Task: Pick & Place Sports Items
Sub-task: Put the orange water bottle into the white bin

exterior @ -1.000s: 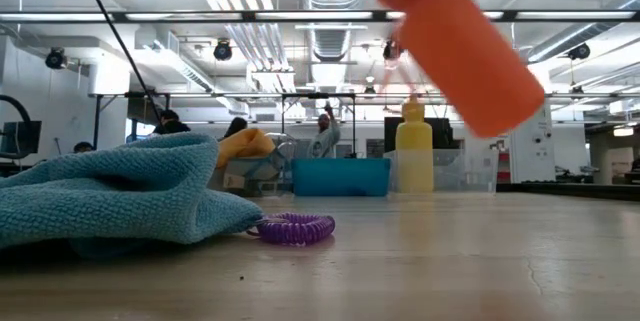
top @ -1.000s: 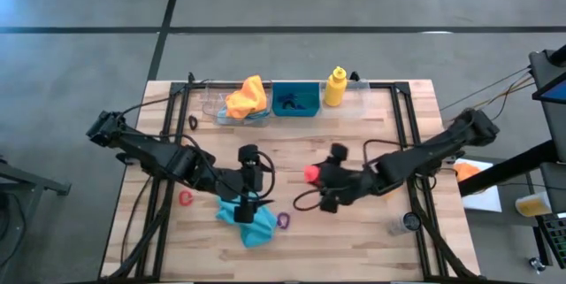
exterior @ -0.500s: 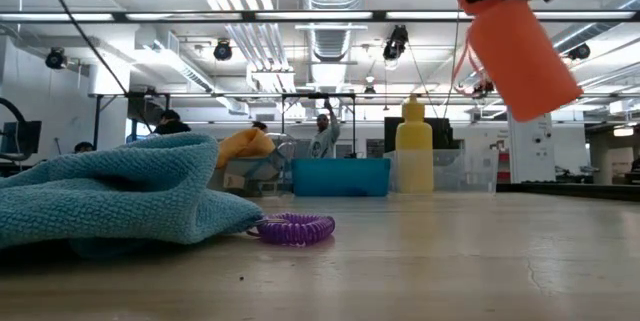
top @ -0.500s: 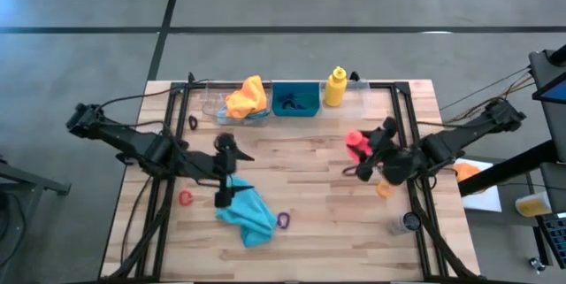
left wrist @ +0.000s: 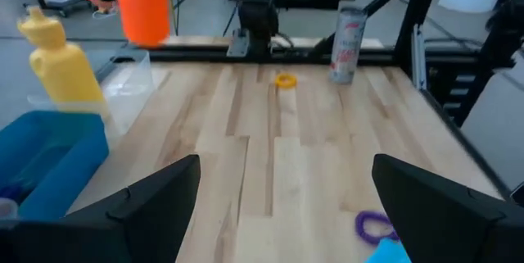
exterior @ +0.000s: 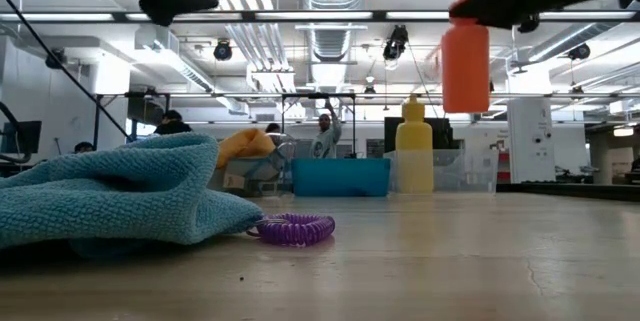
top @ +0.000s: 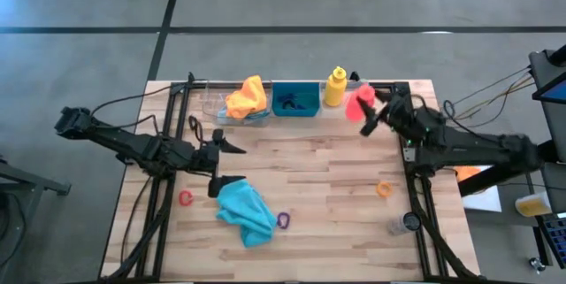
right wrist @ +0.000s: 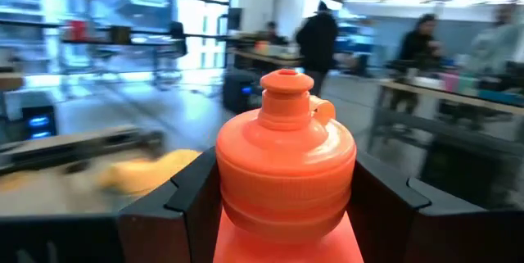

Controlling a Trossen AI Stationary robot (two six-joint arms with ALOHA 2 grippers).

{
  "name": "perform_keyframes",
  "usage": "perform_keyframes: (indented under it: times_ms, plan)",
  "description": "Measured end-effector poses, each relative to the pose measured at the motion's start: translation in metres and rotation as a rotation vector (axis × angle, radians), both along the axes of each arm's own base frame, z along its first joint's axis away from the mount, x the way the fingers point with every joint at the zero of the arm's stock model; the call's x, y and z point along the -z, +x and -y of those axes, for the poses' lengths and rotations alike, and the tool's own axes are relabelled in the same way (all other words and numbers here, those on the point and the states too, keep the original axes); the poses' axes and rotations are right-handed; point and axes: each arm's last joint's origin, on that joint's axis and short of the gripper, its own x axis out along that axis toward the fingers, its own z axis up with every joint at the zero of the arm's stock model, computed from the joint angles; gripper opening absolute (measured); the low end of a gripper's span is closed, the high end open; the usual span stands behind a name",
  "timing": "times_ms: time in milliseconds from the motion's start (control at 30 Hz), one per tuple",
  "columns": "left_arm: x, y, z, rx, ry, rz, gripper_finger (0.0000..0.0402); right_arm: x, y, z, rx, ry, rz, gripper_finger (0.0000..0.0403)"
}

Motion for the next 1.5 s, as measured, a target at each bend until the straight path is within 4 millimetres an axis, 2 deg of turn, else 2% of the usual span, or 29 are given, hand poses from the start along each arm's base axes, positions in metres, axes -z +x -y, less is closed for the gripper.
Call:
perform_keyframes:
  times_ms: [167, 300, 467, 667, 1000, 1200, 1500]
  plan:
    - [0.012, -0.003, -0.001, 0.000, 0.009, -0.027, 0.0366, 0.005, -0.006, 0.033, 0.087, 0.004, 0.005, 0.0203]
    - [0.014, -0.003, -0.001, -0.003, 0.012, -0.033, 0.0366, 0.011, -0.004, 0.058, 0.063, -0.003, 0.047, 0.0203]
    - [0.013, -0.003, -0.001, -0.005, 0.008, -0.032, 0.0366, 0.026, -0.001, 0.080, 0.145, 0.001, 0.107, 0.0203]
    - [0.015, -0.003, -0.001, -0.022, -0.039, -0.044, 0.0366, 0.043, 0.007, 0.089, 0.168, 0.044, 0.058, 0.0203]
    - [0.016, -0.003, -0.001, -0.022, -0.035, -0.059, 0.0366, 0.060, 0.013, 0.102, 0.308, 0.078, 0.009, 0.0203]
    - [0.017, -0.003, -0.001, -0.022, -0.035, -0.060, 0.0366, 0.072, 0.016, 0.109, 0.328, 0.108, -0.037, 0.0203]
    - [0.017, -0.004, -0.001, -0.021, -0.040, -0.065, 0.0366, 0.081, 0.019, 0.112, 0.329, 0.102, -0.010, 0.0203]
